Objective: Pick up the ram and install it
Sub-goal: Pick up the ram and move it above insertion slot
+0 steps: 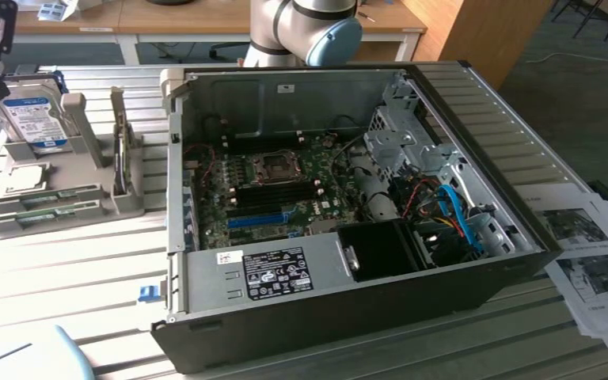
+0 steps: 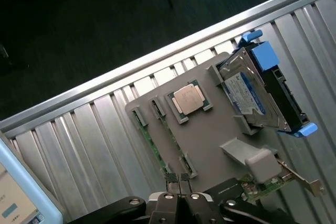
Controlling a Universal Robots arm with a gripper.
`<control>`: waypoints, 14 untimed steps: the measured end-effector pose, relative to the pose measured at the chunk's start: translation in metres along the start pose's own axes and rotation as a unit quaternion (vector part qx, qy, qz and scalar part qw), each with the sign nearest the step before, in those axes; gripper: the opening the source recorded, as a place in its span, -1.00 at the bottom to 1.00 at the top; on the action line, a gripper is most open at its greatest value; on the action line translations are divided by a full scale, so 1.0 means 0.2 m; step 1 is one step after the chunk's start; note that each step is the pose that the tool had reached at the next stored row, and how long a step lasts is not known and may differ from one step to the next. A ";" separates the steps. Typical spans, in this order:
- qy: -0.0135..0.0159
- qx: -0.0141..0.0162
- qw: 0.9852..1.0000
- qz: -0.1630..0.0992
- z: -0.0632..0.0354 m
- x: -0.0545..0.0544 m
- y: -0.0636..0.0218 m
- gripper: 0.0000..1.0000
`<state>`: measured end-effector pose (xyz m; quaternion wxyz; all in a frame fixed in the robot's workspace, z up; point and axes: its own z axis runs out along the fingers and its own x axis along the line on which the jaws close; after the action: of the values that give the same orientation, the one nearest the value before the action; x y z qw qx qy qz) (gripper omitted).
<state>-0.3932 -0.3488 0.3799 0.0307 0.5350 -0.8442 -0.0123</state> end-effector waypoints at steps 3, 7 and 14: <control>0.001 0.000 1.000 -0.013 0.000 0.00 0.000 -0.80; 0.001 0.001 1.000 -0.031 0.000 0.00 0.000 -0.80; 0.002 0.002 0.998 -0.063 0.000 0.00 0.000 -0.80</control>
<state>-0.3932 -0.3488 0.3800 0.0308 0.5872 -0.8088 -0.0113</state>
